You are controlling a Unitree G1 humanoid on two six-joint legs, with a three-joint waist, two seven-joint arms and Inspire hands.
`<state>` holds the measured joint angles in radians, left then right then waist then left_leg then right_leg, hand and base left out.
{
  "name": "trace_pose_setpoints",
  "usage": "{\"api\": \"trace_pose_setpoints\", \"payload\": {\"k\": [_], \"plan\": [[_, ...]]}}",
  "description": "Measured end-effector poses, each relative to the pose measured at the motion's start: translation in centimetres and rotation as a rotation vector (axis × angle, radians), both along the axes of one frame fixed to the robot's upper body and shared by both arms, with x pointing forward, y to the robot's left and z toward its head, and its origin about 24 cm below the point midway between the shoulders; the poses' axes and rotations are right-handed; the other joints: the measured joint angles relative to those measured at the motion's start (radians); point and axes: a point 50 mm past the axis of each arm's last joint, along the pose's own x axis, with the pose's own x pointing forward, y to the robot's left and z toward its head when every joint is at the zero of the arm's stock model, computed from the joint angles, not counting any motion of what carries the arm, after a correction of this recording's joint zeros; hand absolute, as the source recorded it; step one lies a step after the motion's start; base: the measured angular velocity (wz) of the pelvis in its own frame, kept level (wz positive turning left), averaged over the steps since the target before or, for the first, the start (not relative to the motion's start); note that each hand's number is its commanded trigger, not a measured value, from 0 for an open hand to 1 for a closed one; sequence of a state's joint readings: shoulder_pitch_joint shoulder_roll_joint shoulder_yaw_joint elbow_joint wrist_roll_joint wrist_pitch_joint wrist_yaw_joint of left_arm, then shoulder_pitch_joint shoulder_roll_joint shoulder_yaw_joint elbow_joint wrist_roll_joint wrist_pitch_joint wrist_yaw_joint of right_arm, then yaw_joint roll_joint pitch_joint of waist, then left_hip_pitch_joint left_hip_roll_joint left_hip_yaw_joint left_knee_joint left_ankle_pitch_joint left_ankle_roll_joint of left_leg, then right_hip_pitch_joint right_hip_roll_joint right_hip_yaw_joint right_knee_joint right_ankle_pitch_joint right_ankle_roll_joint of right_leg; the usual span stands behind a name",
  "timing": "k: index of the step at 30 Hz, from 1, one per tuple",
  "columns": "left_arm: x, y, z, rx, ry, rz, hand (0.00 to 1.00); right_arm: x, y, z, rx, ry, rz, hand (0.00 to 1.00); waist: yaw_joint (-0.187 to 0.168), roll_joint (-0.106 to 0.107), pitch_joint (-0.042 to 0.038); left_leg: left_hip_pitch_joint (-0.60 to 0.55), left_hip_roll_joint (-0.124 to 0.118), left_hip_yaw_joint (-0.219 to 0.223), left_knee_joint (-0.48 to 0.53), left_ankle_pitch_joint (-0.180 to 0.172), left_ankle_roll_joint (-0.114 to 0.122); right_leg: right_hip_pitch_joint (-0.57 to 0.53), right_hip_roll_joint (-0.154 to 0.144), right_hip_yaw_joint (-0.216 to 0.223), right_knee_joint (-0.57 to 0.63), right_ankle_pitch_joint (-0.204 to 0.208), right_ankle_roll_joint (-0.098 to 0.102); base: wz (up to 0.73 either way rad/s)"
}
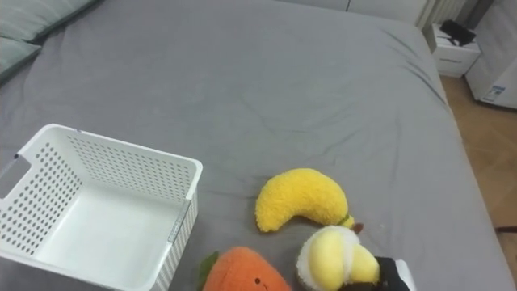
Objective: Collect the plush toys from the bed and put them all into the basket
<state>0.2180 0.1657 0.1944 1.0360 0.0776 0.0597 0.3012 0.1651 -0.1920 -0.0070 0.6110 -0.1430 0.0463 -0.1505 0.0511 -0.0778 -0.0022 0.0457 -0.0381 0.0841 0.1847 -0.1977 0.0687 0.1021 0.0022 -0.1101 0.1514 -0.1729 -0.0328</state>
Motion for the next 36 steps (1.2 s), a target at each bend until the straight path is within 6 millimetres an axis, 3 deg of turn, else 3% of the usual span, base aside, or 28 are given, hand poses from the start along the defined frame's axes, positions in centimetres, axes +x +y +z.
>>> {"api": "trace_pose_setpoints", "payload": {"k": [6,15,24,28,36], "plan": [[-0.8,0.1,0.0,0.001,0.015,0.016,0.0,2.8,-0.7,3.5,-0.01,-0.206,-0.034,1.0,-0.025,-0.001,0.0024,-0.001,0.0,0.0,0.002,0.0,0.0,-0.001,-0.001,-0.001,0.0,0.0,0.0,0.0],[-1.5,0.2,0.0,-0.001,0.027,0.034,0.0,4.7,-1.5,7.1,-0.041,-0.369,-0.057,1.0,-0.052,-0.019,-0.005,-0.005,0.002,0.007,0.0,0.001,0.001,-0.017,0.0,0.005,0.011,0.0,0.0,-0.02],[-1.1,0.2,0.0,-0.001,0.018,0.032,0.0,6.3,-1.5,11.3,-0.098,-0.533,0.015,1.0,-0.043,-0.008,0.0004,-0.001,0.004,0.014,-0.003,0.001,0.001,-0.017,0.001,0.009,0.02,0.0,0.0,-0.02],[-0.9,0.2,0.0,-0.002,0.018,0.029,0.0,7.0,-0.8,13.0,-0.131,-0.602,0.059,1.0,-0.019,-0.003,0.0018,0.0,0.004,0.017,-0.003,0.001,0.001,-0.017,0.002,0.012,0.019,0.0,0.0,0.0],[-0.6,-0.3,-0.2,-0.017,0.014,0.015,0.0,9.6,2.2,14.9,-0.099,-0.686,0.191,1.0,0.014,0.001,0.0005,-0.004,0.004,0.011,-0.004,0.001,0.001,-0.017,0.001,-0.007,0.019,0.001,0.0,0.01]]}}
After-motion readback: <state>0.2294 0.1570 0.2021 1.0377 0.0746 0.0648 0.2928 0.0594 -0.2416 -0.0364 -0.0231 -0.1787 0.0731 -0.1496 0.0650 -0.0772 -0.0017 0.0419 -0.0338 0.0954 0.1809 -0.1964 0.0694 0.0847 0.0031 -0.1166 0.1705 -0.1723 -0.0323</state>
